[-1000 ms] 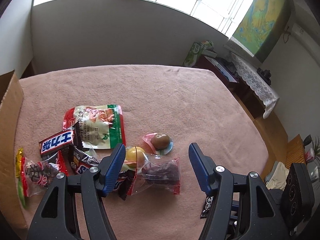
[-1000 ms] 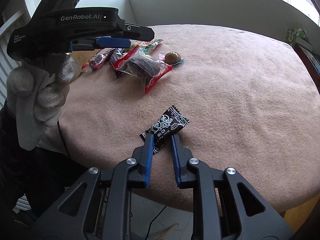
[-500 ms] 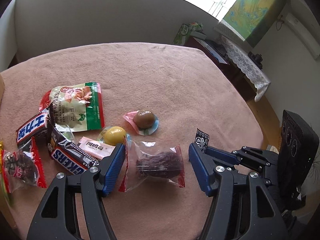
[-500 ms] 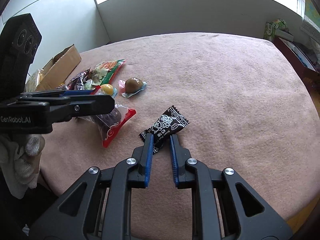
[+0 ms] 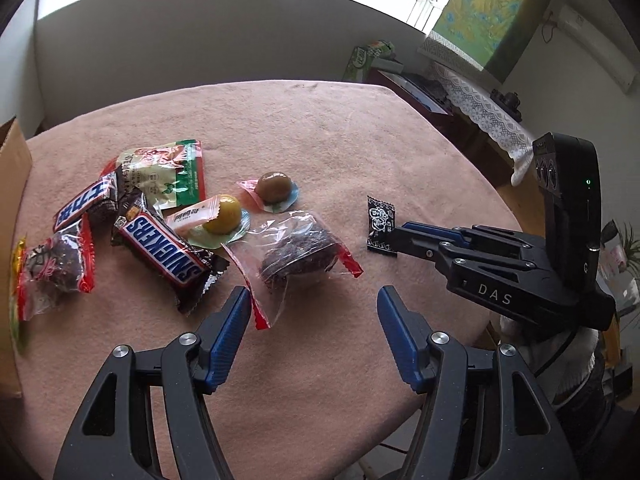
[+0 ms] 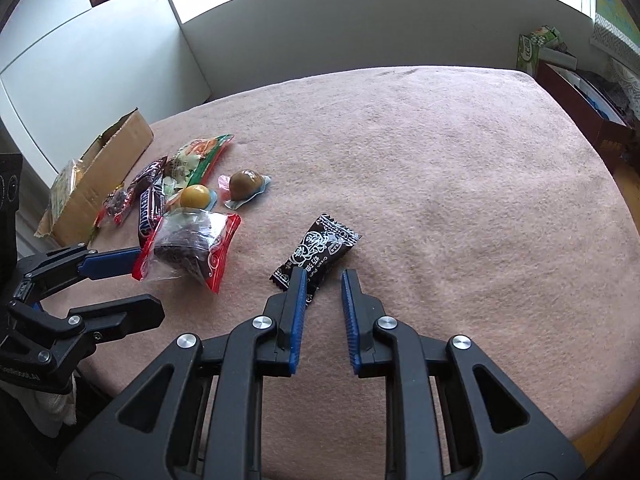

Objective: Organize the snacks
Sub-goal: 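Grasp the black candy packet with the right gripper while the left gripper approaches the dried-fruit bag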

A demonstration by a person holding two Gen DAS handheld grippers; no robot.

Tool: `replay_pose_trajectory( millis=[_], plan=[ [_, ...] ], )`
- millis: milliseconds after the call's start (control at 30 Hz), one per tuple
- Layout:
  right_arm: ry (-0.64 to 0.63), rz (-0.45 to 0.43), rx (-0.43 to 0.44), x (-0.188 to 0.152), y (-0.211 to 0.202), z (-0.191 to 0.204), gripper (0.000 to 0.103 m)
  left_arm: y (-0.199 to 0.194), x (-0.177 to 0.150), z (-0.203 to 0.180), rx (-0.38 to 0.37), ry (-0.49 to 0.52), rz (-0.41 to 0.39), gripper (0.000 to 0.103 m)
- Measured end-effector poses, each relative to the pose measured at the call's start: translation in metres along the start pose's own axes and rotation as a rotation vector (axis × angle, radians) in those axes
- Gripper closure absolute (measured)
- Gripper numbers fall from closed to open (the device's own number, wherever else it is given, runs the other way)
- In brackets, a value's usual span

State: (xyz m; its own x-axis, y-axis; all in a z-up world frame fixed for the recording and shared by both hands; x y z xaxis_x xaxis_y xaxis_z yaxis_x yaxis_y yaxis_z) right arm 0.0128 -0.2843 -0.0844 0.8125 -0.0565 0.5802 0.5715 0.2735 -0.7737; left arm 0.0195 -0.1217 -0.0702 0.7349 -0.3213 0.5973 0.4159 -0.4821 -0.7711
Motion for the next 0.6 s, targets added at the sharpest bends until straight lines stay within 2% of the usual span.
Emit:
replay_pose_trajectory(
  millis=[100,167,267,367,400,500,600],
  plan=[
    [-0.001,-0.001,-0.003,0.000,0.000,0.000,0.085,0.008,0.001,0.004,0.012,-0.018,0.019,0.039],
    [0.003,0.000,0.001,0.000,-0.001,-0.001,0.085,0.012,0.000,0.000,-0.018,-0.013,0.029,0.039],
    [0.015,0.002,0.007,0.001,-0.001,-0.004,0.085,0.012,-0.002,-0.020,-0.081,0.041,0.031,0.039],
    [0.022,-0.001,0.007,0.002,-0.001,-0.005,0.084,0.006,-0.002,-0.029,-0.063,0.080,0.019,0.039],
    [0.022,-0.005,0.002,0.003,-0.001,-0.004,0.079,0.001,-0.002,-0.028,-0.059,0.079,0.009,0.039],
    [0.020,-0.009,0.021,0.004,-0.001,-0.002,0.046,-0.015,0.004,-0.014,-0.002,0.050,-0.046,0.039],
    [0.002,-0.013,0.007,0.007,0.002,0.004,0.043,-0.021,0.011,-0.002,0.036,0.029,-0.079,0.039]
  ],
)
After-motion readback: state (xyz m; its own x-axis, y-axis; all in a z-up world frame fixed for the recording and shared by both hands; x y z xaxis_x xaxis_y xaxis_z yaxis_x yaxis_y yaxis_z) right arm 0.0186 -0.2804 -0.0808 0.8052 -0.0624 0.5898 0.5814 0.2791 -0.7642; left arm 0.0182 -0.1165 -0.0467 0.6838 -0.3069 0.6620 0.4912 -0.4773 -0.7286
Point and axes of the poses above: each gripper's, at about its wrist camera, not at the fingertips, and y roughly the way its jaws point, z to its left, x to its top, the point moved 1 cm from there along y, roughly the way its jaws point, and after that the axes turned 6 degrees about y, right-handed, at the moved point
